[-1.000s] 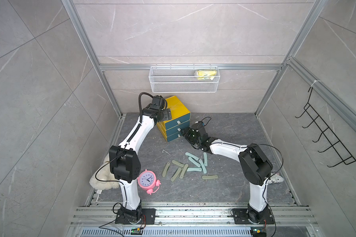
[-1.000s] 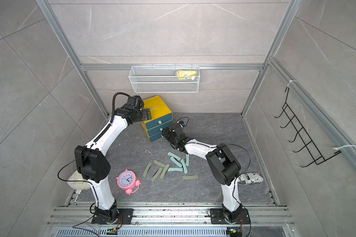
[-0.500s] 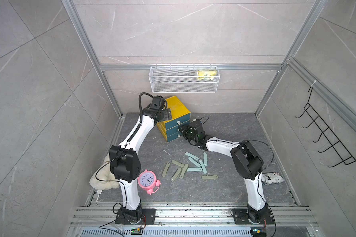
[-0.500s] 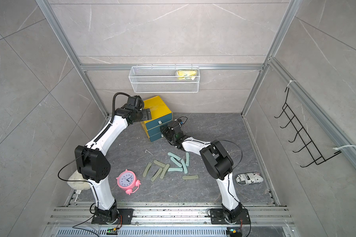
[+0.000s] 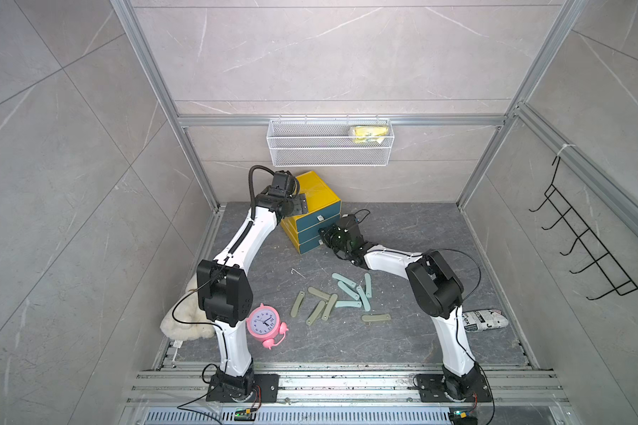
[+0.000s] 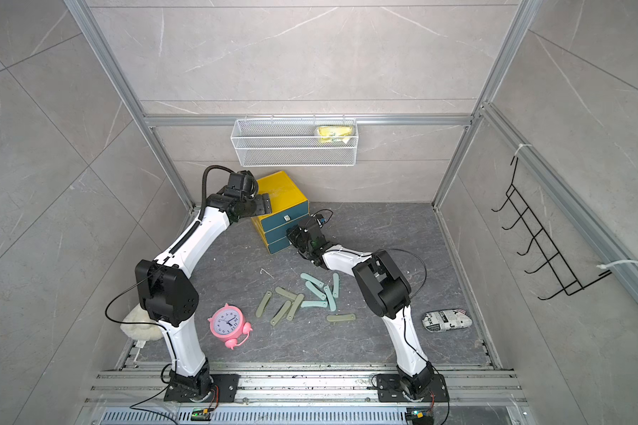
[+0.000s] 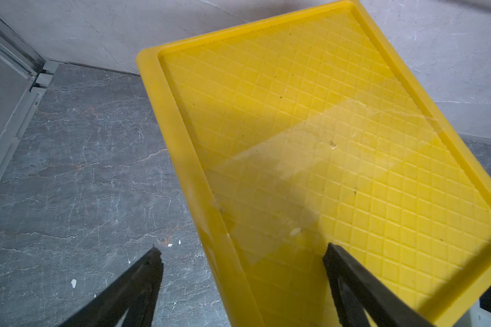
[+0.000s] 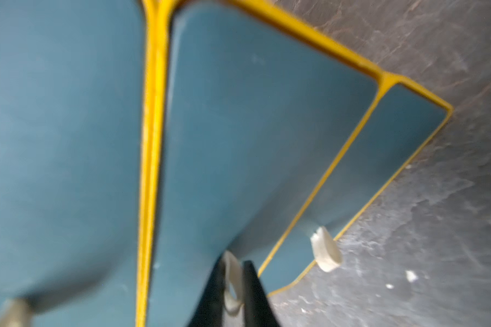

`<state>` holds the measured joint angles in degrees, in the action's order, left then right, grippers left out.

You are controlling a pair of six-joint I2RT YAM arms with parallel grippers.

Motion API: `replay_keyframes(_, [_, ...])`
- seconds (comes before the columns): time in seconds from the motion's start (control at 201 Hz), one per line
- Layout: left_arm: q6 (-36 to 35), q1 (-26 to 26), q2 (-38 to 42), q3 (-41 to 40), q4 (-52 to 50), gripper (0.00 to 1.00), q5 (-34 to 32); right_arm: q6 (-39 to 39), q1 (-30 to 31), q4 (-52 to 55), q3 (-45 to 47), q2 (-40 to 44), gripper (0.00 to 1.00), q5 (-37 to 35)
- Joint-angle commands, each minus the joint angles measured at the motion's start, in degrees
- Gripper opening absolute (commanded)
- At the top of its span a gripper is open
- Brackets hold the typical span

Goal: Place the fruit knives into the drawer by color
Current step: Open the drawer in the storage box.

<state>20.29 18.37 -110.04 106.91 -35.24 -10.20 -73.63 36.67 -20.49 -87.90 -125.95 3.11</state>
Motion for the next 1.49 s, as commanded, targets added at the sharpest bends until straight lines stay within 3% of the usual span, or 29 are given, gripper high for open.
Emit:
replay_keyframes(0.0, [-2.57, 0.22, -2.42, -0.13, -5.44, 0.92, 1.40, 0.94, -0.38, 0.00, -1.02, -1.10, 0.00, -0.57])
replay_keyframes(0.194, [-2.63, 0.19, -3.06, 0.61, -5.69, 0.93, 1.23, 0.42, -0.29, -2.54, 3.55, 1.36, 0.00, 0.04])
replay_keyframes(0.742, [-2.10, 0.23, -5.27, 2.86, -6.26, 0.93, 1.56, -1.11, 0.73, -14.54, 27.01, 15.19, 0.00, 2.18])
replay_keyframes(1.105, [-1.85, 0.20, -5.46, 3.12, -6.42, 0.93, 1.17, -0.07, 1.13, -13.42, 30.57, 19.15, 0.00, 2.51])
replay_keyframes(1.274, [-1.74, 0.00, -3.87, 3.21, -5.92, 0.95, 0.70, 1.44, 1.17, -11.91, 31.30, 21.51, 0.36, 1.84])
replay_keyframes(1.488, [-1.07, 0.01, -0.77, 5.23, -5.91, 0.99, 0.88, 4.72, 1.76, -8.18, 32.01, 26.40, 0.49, 0.50])
